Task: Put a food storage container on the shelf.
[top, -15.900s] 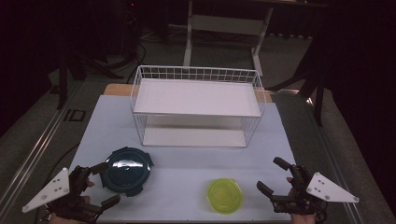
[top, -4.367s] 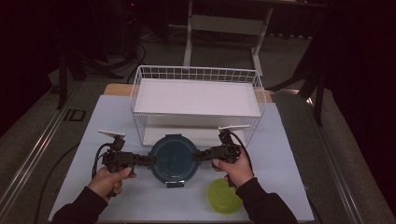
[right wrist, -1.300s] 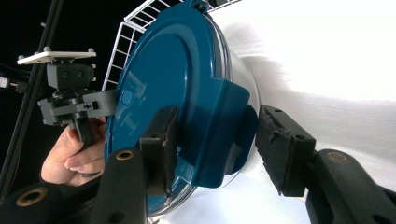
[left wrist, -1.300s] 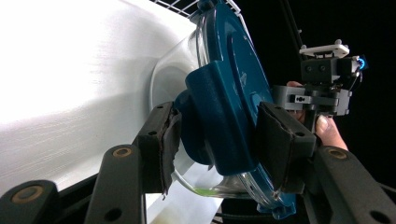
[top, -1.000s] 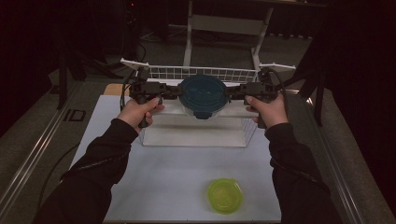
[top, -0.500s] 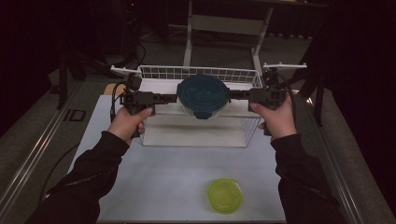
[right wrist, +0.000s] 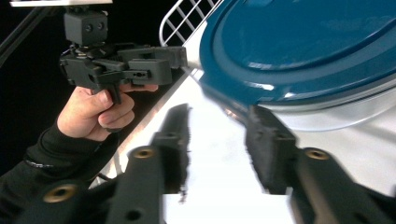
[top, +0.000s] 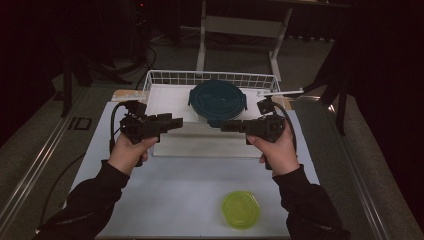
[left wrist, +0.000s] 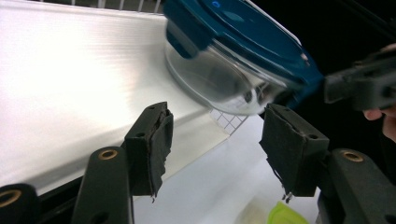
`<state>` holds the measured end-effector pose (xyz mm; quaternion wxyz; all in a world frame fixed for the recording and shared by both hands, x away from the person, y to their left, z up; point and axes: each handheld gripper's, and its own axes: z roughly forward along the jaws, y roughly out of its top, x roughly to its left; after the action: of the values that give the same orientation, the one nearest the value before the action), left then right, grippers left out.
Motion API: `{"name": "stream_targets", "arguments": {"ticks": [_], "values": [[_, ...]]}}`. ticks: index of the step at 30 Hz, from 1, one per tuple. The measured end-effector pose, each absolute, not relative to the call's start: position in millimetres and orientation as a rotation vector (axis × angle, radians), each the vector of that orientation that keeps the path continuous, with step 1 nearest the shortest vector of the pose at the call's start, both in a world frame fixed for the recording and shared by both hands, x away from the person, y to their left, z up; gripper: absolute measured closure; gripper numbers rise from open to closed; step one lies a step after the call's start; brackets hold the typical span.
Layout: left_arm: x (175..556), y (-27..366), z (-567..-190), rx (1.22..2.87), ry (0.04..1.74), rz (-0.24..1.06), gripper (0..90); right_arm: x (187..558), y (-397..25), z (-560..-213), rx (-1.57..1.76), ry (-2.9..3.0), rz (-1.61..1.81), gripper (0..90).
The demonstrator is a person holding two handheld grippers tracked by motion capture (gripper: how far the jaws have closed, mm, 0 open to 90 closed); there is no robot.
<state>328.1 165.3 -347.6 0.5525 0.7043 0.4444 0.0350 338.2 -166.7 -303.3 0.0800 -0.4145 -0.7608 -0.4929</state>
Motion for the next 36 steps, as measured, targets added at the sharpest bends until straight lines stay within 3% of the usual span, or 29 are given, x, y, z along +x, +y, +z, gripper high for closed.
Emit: {"name": "stream_targets", "arguments": {"ticks": [3, 6, 8, 14, 15, 16, 36], "values": [[316, 165, -354, 1.666, 0.994, 0.108, 38.1, 336, -159, -307, -1.248, -2.289, -1.467, 74.7], [307, 166, -359, 1.656, 0.918, 0.115, 28.5, 335, -155, -308, -1.266, -2.316, -1.467, 81.4], [295, 165, -368, 1.654, 0.867, 0.193, 26.8, 336, -152, -311, -1.289, -2.339, -1.466, 87.9], [277, 159, -391, 1.703, 0.857, 0.226, 6.7, 338, -149, -315, -1.28, -2.347, -1.447, 89.7], [272, 157, -396, 1.71, 0.861, 0.238, 6.7, 338, -148, -316, -1.278, -2.35, -1.449, 89.8], [269, 156, -399, 1.715, 0.865, 0.246, 0.5, 339, -147, -316, -1.281, -2.359, -1.446, 89.8], [251, 148, -433, 1.689, 0.849, 0.269, 0.4, 361, -146, -317, -1.348, -2.341, -1.428, 89.8]]}}
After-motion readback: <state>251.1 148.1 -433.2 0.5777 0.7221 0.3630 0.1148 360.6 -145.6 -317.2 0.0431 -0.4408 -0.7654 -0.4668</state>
